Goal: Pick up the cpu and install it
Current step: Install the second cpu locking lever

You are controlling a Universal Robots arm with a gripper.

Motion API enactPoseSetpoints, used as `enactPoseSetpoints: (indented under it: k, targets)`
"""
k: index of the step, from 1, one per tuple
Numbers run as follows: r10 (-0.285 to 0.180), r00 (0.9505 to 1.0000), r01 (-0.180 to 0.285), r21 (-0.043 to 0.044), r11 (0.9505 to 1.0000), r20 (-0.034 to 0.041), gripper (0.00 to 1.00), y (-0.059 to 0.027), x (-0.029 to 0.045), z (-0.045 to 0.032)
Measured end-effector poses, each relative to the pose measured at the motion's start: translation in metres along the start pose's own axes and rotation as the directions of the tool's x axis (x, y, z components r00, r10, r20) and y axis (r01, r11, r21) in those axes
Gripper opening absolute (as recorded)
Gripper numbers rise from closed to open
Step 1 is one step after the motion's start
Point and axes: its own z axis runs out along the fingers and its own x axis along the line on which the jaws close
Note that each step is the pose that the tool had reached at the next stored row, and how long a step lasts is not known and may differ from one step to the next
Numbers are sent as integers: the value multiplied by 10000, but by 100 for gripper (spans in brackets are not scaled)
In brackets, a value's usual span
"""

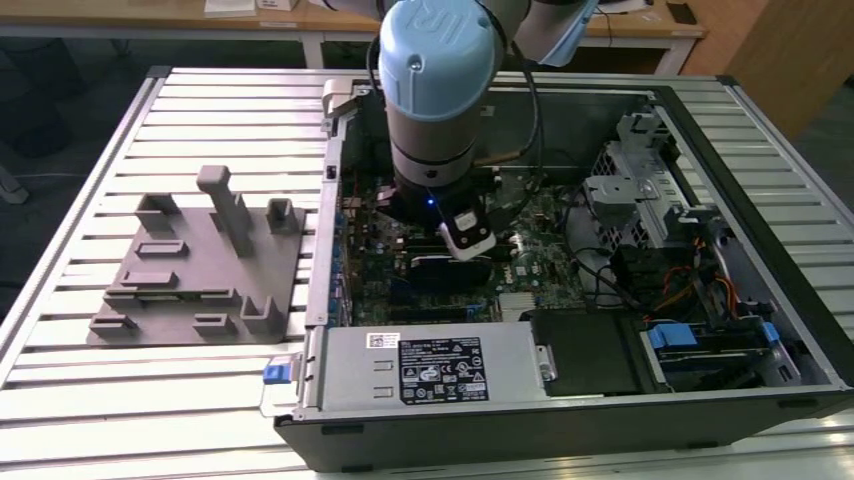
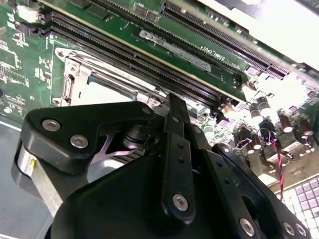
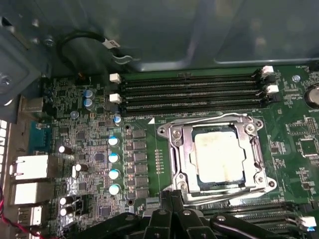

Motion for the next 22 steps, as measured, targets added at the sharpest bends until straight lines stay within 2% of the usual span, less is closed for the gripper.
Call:
enactPoseSetpoints:
  k: [2,11,17,20,22]
  targets:
    - [2,10000,-2,-52,10000,-4,11,-1,0,10]
    - [3,10000,-3,-61,10000,-5,11,-5,6,63]
    - [3,10000,-3,-60,10000,-6,11,-6,11,69]
    - [3,10000,-3,-68,10000,-3,11,8,10,28]
    - [3,10000,-3,-60,10000,-6,11,26,8,-40]
